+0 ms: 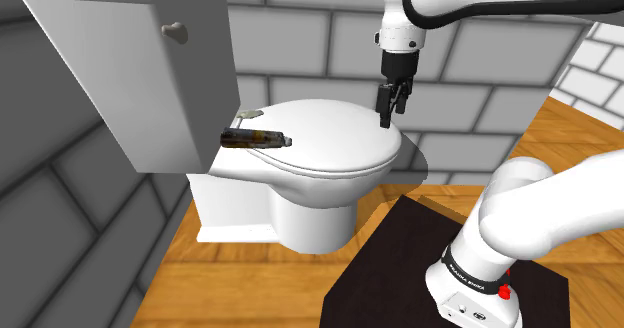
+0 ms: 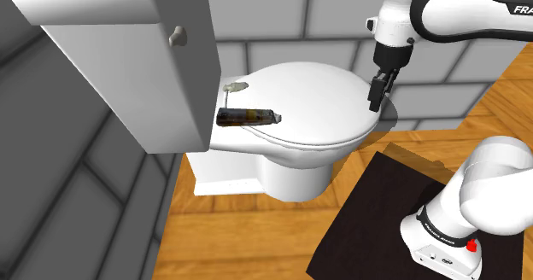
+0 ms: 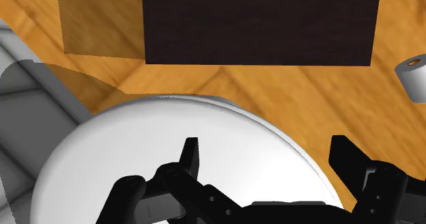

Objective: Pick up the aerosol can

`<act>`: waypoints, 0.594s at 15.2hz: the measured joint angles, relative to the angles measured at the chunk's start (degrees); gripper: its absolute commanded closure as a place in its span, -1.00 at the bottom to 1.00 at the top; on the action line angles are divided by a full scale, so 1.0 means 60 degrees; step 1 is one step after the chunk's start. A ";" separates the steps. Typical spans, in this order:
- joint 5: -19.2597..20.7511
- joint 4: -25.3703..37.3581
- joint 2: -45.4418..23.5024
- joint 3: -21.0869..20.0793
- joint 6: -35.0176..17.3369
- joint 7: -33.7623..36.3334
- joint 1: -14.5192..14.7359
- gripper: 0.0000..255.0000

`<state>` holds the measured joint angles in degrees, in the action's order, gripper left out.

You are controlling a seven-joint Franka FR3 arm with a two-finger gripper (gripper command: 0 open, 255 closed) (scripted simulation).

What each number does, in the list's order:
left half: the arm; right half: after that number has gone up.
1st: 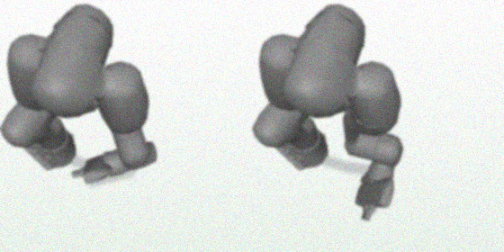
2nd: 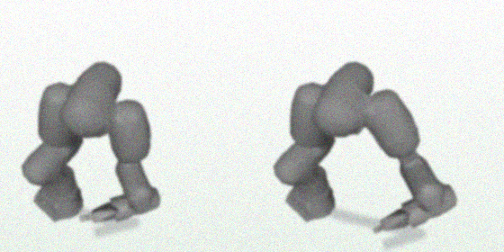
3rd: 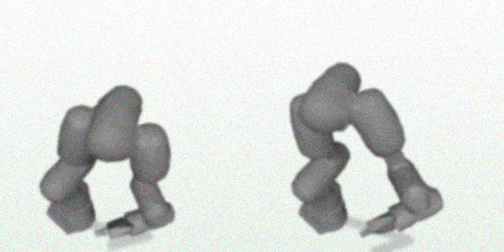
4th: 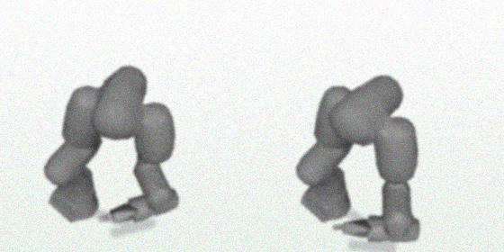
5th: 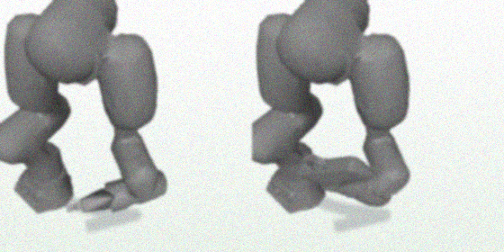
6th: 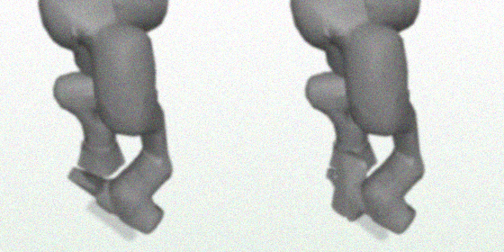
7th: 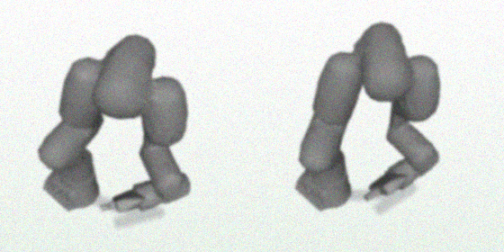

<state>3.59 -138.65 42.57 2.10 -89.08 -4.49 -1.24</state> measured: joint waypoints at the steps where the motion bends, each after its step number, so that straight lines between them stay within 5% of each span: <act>1: 0.0000 0.0000 0.0000 0.0000 0.0000 0.0000 0.0000 -1.00; 9: -0.0229 0.0872 -0.2205 -0.0188 -0.1716 -0.0444 0.0530 -1.00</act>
<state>2.21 -133.42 29.34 0.98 -99.38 -7.15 1.94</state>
